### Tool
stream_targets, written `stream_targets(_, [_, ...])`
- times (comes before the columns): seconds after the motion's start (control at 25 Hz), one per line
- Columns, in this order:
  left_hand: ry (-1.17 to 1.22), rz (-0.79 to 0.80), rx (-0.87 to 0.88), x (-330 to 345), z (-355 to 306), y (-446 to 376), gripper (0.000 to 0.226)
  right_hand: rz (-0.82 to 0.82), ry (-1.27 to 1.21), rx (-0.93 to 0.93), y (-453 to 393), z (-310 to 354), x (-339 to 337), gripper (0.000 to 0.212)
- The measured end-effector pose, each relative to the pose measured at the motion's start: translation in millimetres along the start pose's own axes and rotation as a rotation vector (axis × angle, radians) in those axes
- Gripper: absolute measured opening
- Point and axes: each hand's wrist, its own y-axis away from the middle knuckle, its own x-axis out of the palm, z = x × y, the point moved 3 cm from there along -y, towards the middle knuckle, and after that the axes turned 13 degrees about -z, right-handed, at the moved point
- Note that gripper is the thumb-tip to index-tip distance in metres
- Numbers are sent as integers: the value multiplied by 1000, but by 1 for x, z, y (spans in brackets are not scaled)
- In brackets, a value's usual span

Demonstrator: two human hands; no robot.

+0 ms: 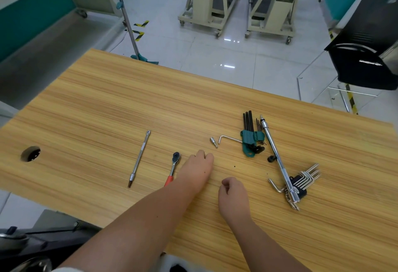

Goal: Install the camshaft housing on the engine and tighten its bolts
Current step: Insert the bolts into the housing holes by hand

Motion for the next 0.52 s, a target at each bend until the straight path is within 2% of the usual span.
stream_targets(0.08, [122,-23,-81,-4,6,0,27,-11,-20,4,-1,2,-2,25])
stream_targets(0.16, [406,-83,-309,-15,15,1,20,-54,-75,20,-3,11,-5,26])
stream_targets(0.28, [1083,-192,-774,-35,33,6,20,-166,-162,11,-3,39,-8,25])
stream_targets(0.36, [1582,-250,-977,-61,57,11,26,-190,-211,-60,-2,71,-1,23])
stream_targets(0.44, [1799,-330,-1053,-92,101,27,30,-99,-218,-207,3,117,19,24])
stream_targets(0.52, [1787,-395,-1128,-118,153,58,30,97,-130,-379,13,168,54,29])
